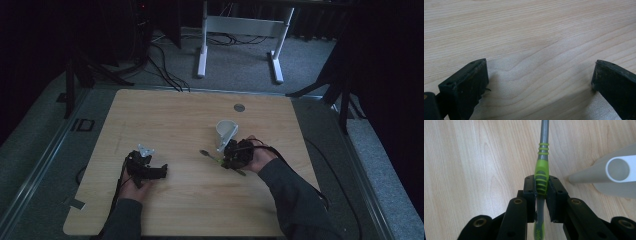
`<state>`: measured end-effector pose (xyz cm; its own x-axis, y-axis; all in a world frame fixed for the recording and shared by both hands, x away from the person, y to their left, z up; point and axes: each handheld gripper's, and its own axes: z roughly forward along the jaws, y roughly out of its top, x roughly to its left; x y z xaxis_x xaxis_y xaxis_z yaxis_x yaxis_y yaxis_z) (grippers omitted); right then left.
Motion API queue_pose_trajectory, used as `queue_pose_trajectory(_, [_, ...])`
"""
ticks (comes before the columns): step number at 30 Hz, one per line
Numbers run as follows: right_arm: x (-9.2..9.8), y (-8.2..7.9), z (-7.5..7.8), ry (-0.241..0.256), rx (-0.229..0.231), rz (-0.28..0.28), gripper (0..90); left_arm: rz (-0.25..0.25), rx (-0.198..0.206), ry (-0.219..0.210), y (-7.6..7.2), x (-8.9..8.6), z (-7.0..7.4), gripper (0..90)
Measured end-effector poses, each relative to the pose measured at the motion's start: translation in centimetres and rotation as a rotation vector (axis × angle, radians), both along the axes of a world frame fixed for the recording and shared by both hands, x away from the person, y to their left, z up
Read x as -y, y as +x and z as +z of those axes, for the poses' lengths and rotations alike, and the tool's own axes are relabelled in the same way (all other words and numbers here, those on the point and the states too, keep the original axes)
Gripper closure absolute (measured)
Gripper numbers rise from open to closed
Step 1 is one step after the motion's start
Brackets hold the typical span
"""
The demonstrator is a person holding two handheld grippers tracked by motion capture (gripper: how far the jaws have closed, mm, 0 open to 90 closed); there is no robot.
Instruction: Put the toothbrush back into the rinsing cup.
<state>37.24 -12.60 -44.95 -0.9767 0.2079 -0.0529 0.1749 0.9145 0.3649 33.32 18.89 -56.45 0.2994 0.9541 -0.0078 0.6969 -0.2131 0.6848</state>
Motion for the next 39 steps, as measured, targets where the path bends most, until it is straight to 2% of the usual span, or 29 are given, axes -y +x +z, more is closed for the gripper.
queue_pose_trajectory(39, [0.5,0.4,1.3,0.149,0.053,-0.062,78.3,0.004,0.003,-0.004,0.0,0.0,0.0,1.8])
